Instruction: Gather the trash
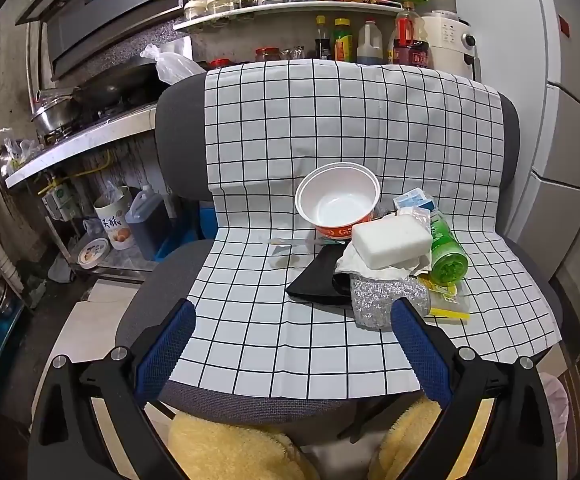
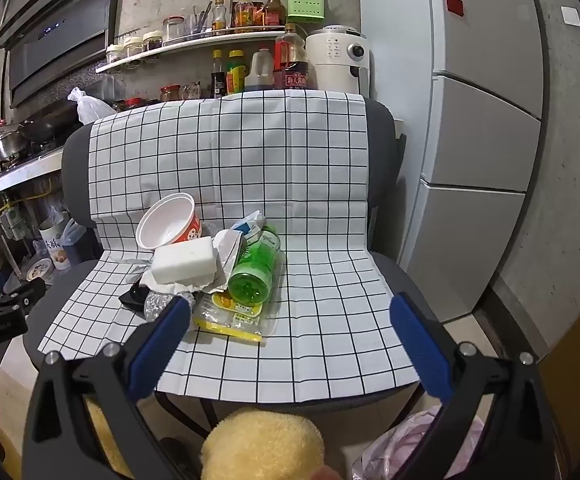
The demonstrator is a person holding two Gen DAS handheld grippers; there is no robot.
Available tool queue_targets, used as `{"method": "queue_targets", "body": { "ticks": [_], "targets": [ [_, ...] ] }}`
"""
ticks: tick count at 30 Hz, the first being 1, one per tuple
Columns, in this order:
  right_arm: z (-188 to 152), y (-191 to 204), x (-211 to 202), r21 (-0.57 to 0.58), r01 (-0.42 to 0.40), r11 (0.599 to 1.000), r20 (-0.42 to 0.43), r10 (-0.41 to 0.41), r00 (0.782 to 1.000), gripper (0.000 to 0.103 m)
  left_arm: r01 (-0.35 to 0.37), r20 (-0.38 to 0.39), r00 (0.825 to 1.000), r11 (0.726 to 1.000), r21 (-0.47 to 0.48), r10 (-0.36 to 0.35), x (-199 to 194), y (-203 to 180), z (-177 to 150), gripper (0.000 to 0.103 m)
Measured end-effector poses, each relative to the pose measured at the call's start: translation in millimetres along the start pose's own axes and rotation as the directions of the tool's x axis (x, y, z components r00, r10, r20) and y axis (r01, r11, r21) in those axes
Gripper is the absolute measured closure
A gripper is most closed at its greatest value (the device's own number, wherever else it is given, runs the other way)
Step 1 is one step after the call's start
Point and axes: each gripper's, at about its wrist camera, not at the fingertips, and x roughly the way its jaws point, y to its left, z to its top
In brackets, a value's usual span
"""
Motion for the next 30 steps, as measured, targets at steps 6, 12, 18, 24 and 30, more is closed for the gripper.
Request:
{"method": "queue_targets", "body": {
  "ticks": [6,12,18,24,30],
  "targets": [
    [-2.2,-2.0,5.0,-0.003,0.002,1.000,0.003,-0.002,1.000,0.006,-0.005,0.001,1.000,1.000,-0.007,0.005,2.9,-2.8,-0.8,0.007],
    [-6.5,2.8,7.2,0.000,0.004,1.000,-0.001,-0.004,1.000,0.006,-0.007,0.000,1.000,1.000,-0.014,0.007,5.0,-2.9,-3.9,0.007],
    [-1.7,-0.3,3.5,-0.004,0.011,1.000,-0.010,-0.011,1.000,0.006,-0.009,-0.001,1.000,1.000,-0.016,0.009,5.6,-4.4,-6.1,0.007],
    [-0.4,-1.8,2.9,0.005,0.007,1.000,0.014,-0.007,1.000,0.006,-0.016,0.002,1.000,1.000,-0.022,0.016,6.5,-3.5,-8.3,0.007],
    [-0.5,-4.4,3.8,0.013,0.010,1.000,0.013,-0.010,1.000,0.006,-0.017,0.006,1.000,1.000,-0.025,0.017,6.6,-3.6,-10.4,0.007]
  ]
}}
